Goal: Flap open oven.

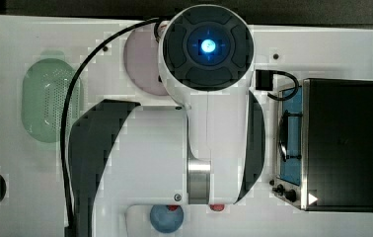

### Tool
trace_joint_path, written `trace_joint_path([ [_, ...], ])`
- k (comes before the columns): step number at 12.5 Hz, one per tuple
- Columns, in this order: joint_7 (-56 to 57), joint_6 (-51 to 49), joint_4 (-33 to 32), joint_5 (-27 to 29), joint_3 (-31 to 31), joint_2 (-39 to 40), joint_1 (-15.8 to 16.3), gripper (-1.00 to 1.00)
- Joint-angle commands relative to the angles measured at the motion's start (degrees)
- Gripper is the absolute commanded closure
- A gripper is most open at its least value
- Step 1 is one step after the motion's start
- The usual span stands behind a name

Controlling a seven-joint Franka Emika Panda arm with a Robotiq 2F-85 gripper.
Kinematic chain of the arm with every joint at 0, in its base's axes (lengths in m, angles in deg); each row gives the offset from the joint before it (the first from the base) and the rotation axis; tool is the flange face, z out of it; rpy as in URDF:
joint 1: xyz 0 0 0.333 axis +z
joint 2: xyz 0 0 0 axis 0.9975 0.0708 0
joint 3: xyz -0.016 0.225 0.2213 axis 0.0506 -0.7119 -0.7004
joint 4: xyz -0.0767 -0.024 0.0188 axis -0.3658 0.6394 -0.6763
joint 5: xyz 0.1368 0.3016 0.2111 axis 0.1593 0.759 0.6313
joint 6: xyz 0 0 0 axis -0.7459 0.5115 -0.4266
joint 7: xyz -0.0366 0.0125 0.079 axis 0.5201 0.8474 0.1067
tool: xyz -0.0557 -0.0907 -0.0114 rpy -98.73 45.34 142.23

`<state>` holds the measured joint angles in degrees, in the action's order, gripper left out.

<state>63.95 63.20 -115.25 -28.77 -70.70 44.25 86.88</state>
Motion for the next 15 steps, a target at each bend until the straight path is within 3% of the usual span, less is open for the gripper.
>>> trace_joint_path([
  [1, -4.86, -8.85, -6.19, 1.35, 3.62, -13.58, -1.6, -0.58],
  [3, -4.86, -8.85, -6.19, 1.35, 3.62, -13.57, -1.6, -1.0],
  [5, -4.85, -8.85, -6.2, 1.35, 3.53, -13.58, -1.58, -1.0],
  [6, -4.86, -8.85, -6.22, 1.35, 3.5, -13.57, -1.56, -0.9],
  [12, -4.51, -8.77, -8.02, 1.08, 4.98, -13.28, -1.78, 0.55],
  [13, -4.4, -8.71, -9.0, 1.01, 5.84, -13.04, -1.83, 0.65],
  [15, -2.24, -8.38, -11.23, 0.75, 7.91, -12.47, -1.92, 0.65],
])
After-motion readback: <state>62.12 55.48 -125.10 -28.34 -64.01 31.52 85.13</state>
